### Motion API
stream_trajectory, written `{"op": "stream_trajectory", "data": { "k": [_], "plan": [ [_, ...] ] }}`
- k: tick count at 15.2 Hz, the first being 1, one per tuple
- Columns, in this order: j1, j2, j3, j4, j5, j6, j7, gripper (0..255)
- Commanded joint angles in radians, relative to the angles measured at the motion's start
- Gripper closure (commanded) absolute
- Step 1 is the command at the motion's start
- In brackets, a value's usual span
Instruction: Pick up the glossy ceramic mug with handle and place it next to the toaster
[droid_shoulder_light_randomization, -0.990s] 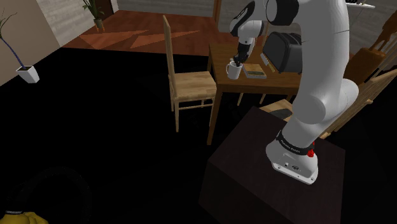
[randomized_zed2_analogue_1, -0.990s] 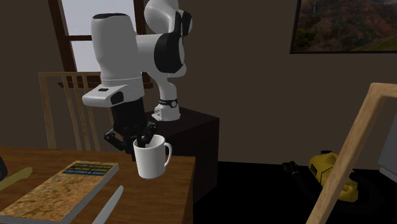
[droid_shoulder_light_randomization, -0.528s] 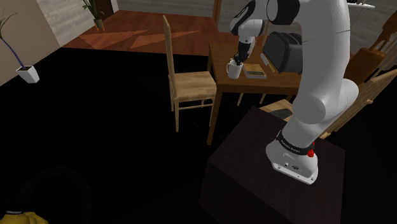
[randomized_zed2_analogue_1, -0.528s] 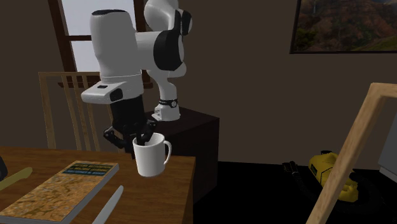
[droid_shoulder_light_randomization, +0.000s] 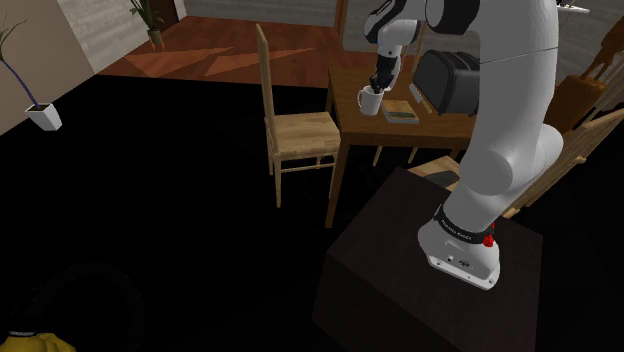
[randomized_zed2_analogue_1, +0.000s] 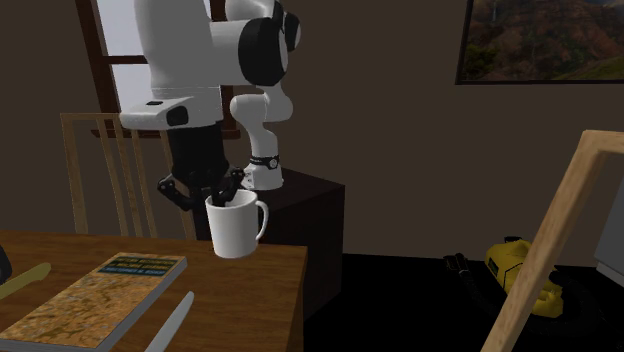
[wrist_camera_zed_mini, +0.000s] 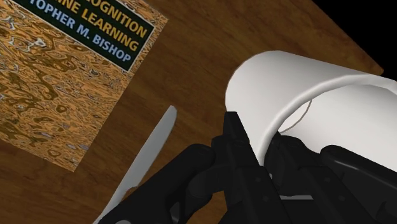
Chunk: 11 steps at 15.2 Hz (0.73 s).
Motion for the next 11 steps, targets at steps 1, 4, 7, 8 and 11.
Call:
{"op": "stream_trajectory", "data": {
  "k": [1,4,7,8,11],
  "plan": [
    [0.005,-0.017,-0.005,0.002,-0.008,-0.017,0.006,255],
    [0.008,-0.035,-0.011,0.016,-0.019,-0.048,0.013,255],
    [0.011,-0.052,-0.016,0.033,-0.029,-0.08,0.02,255],
    [0.011,-0.058,-0.018,0.039,-0.032,-0.091,0.022,255],
    [0.013,-0.073,-0.023,0.059,-0.041,-0.124,0.028,255]
  ]
}}
